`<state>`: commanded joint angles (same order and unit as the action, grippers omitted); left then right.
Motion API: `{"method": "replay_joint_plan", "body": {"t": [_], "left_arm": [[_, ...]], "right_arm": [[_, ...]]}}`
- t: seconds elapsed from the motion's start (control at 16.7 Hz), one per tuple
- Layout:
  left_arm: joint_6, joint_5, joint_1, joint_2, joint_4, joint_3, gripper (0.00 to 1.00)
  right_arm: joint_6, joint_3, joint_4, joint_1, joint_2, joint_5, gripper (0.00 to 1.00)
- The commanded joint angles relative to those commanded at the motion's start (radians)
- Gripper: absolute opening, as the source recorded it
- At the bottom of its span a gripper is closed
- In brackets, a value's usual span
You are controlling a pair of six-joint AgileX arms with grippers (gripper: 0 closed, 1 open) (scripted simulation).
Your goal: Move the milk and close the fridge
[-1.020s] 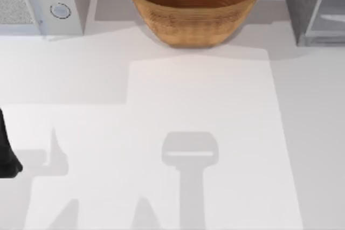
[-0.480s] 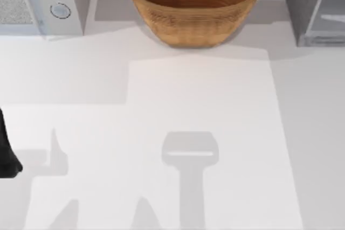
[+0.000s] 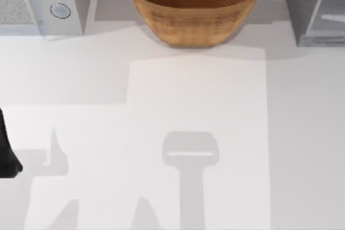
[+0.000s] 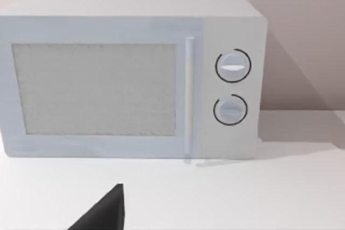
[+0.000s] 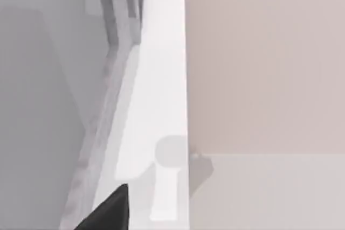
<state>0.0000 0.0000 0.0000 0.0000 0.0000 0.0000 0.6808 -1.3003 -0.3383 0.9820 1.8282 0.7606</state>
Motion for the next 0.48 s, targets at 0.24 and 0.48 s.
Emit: {"method": "replay_joint_plan", "body": {"t": [0.24,0.48], "left_arm": [[0.000,0.000,0.000,0.000,0.000,0.000,1.00],[0.000,0.000,0.000,0.000,0.000,0.000,1.00]], "right_arm": [[-0.051,0.005,0.049,-0.053,0.002,-0.019,1.00],[-0.051,0.008,0.053,-0.045,-0.006,-0.019,1.00]]}}
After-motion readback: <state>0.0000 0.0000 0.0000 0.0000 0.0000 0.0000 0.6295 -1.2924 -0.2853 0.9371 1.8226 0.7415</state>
